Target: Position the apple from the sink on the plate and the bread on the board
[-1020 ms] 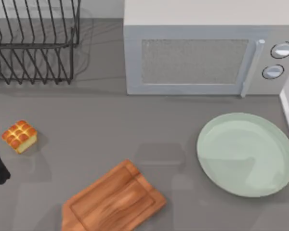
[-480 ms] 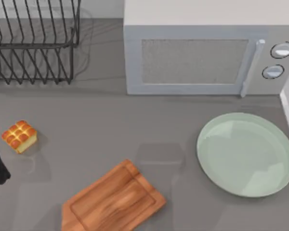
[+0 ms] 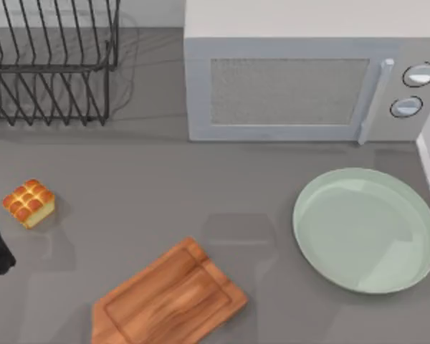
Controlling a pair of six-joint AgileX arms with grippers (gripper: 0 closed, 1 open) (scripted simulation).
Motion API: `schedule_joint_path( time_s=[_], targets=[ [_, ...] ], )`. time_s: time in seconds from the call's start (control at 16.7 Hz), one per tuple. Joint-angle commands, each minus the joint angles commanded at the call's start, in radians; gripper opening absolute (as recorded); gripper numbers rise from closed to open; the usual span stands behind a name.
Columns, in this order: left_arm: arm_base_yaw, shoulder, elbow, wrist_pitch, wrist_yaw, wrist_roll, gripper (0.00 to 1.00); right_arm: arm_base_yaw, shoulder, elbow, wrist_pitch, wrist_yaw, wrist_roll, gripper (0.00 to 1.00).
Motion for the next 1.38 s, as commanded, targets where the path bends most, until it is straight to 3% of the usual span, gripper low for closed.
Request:
schedule_joint_path(
  time_s=[0.24, 0.72, 1.08, 1.38],
  targets=[
    [0.0, 0.0, 0.0, 0.0, 0.0, 0.0, 1.0, -0.001, 0.052, -0.029, 0.071, 0.0, 0.001, 1.0],
    [0.0, 0.0, 0.0, 0.0, 0.0, 0.0, 1.0, -0.004, 0.294, -0.17, 0.471, 0.002, 0.004, 1.0],
    [0.0, 0.0, 0.0, 0.0, 0.0, 0.0, 1.0, -0.004, 0.318, -0.183, 0.5, 0.003, 0.005, 1.0],
    [0.0, 0.0, 0.0, 0.0, 0.0, 0.0, 1.0, -0.004, 0.318, -0.183, 0.5, 0.003, 0.005, 0.62]
  ],
)
